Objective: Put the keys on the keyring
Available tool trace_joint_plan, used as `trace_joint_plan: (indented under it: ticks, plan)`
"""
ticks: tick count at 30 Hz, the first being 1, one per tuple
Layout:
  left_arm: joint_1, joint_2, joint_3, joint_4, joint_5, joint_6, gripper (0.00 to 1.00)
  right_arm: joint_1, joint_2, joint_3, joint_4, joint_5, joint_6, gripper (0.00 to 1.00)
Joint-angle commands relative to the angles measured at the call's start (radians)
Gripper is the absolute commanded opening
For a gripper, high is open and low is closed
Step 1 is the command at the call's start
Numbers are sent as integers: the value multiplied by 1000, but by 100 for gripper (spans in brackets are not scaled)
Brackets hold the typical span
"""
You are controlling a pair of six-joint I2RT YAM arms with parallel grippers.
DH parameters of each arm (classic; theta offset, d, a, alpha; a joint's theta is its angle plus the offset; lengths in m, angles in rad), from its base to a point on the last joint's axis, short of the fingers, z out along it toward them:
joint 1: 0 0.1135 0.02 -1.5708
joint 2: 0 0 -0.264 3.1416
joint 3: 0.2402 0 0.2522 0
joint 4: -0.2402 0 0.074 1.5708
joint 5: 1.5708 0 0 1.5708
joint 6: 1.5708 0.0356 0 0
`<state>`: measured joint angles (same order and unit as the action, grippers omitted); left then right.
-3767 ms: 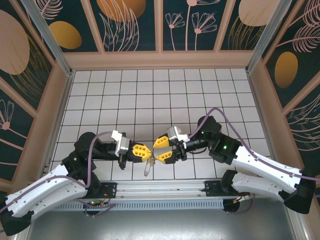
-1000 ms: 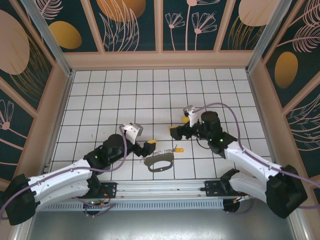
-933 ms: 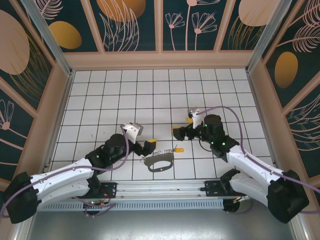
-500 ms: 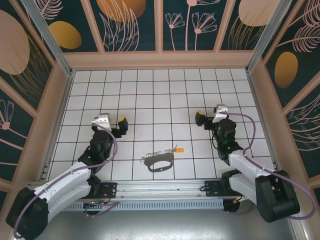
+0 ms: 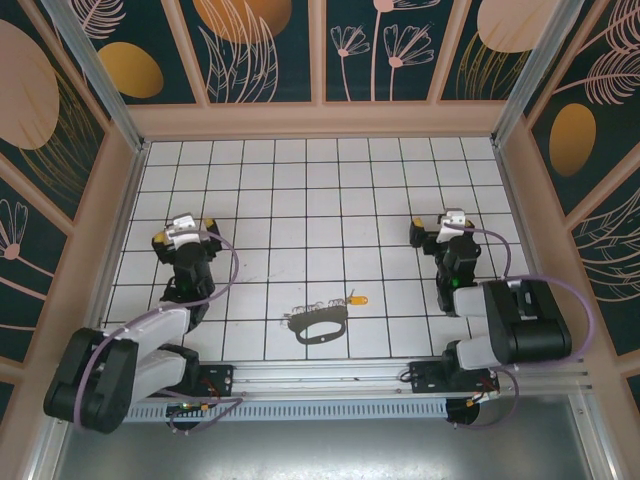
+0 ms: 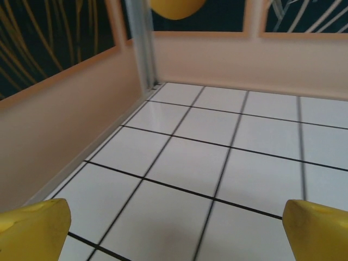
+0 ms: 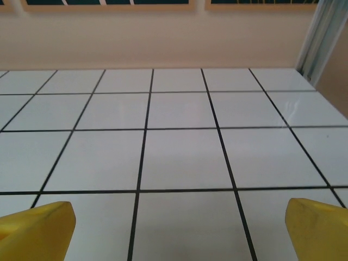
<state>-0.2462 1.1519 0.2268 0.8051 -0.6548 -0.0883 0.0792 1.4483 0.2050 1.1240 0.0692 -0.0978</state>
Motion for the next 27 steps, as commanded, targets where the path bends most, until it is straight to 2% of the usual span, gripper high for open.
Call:
trace_joint_plan:
  ticks: [1,4,8,11,13,15,27]
  plan:
    - [62,22,18,147,43,35,99,-43,23,-43,218,-49,36,99]
    - [148,72,5,217,112,-21,99,-51,127,-94,424,-10,61,99]
    - [170,218,-11,377,215,-29,99,-54,115,-26,272,39,86,99]
    - [172,321,-12,488,240,-11,99,-79,115,-3,230,22,109,99]
    - [178,336,19,431,297,1,99,-79,115,-5,233,22,107,99]
    - [209,374,-8,507,338,-25,99,-75,115,-8,239,24,103,99]
    - [211,370,-11,506,347,-18,99,-71,115,-9,244,29,100,99]
